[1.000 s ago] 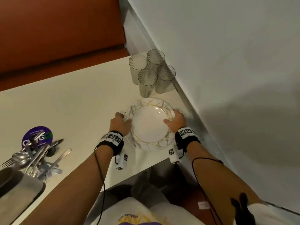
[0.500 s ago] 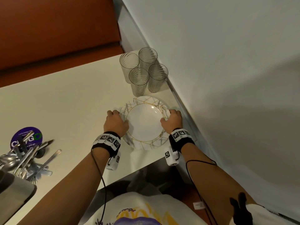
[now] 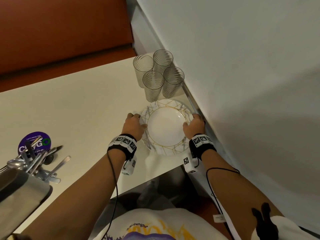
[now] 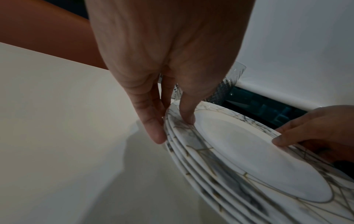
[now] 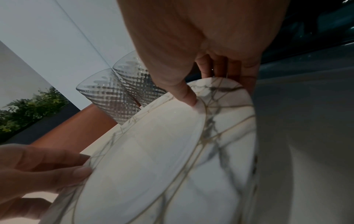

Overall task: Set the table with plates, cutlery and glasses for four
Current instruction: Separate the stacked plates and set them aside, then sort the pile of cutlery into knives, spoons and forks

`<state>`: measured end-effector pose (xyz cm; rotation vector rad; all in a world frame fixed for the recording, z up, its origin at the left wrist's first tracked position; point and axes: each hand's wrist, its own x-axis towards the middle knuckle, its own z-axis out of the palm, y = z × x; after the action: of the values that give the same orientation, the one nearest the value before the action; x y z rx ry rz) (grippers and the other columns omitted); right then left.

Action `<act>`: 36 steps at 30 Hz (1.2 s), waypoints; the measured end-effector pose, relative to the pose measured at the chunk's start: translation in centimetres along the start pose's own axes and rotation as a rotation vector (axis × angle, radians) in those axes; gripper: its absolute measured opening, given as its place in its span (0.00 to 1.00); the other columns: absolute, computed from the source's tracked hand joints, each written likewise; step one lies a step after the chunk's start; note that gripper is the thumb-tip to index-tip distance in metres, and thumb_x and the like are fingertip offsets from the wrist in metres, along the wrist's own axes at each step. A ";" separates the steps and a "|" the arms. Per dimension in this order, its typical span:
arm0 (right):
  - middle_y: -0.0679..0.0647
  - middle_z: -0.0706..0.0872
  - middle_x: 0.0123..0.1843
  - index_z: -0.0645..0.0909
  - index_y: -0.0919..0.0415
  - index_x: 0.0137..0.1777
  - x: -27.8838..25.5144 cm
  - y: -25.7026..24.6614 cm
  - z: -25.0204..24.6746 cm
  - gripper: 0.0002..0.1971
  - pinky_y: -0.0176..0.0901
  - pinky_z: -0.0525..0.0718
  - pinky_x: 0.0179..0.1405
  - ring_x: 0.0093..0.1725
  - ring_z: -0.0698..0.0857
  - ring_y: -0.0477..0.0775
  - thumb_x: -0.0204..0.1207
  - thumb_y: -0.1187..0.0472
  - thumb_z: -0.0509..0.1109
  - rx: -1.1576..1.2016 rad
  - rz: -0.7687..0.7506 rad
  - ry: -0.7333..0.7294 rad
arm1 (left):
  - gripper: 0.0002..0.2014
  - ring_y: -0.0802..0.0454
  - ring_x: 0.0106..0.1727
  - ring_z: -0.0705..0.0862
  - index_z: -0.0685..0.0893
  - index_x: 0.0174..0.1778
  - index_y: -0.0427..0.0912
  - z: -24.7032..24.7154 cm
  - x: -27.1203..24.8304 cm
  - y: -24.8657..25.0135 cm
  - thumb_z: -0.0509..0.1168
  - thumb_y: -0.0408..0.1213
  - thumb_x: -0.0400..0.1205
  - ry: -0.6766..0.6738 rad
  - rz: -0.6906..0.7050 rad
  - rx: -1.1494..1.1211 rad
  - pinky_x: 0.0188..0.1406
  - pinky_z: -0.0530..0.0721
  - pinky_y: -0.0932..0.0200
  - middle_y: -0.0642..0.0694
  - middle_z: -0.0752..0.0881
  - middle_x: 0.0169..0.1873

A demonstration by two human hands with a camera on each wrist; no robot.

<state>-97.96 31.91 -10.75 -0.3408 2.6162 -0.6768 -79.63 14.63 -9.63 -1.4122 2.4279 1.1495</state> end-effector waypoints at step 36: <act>0.53 0.84 0.55 0.87 0.54 0.54 -31.2 -27.8 28.5 0.10 0.50 0.83 0.61 0.59 0.78 0.56 0.80 0.68 0.68 -0.271 -0.745 -0.464 | 0.02 0.50 0.47 0.85 0.88 0.48 0.46 -23.6 -14.8 -41.6 0.73 0.39 0.82 0.271 -0.175 -0.228 0.52 0.87 0.50 0.48 0.87 0.46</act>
<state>-53.96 6.95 -9.04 -1.4100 2.0868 -0.3786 -32.44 -2.15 -9.52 -1.9211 2.3343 1.3011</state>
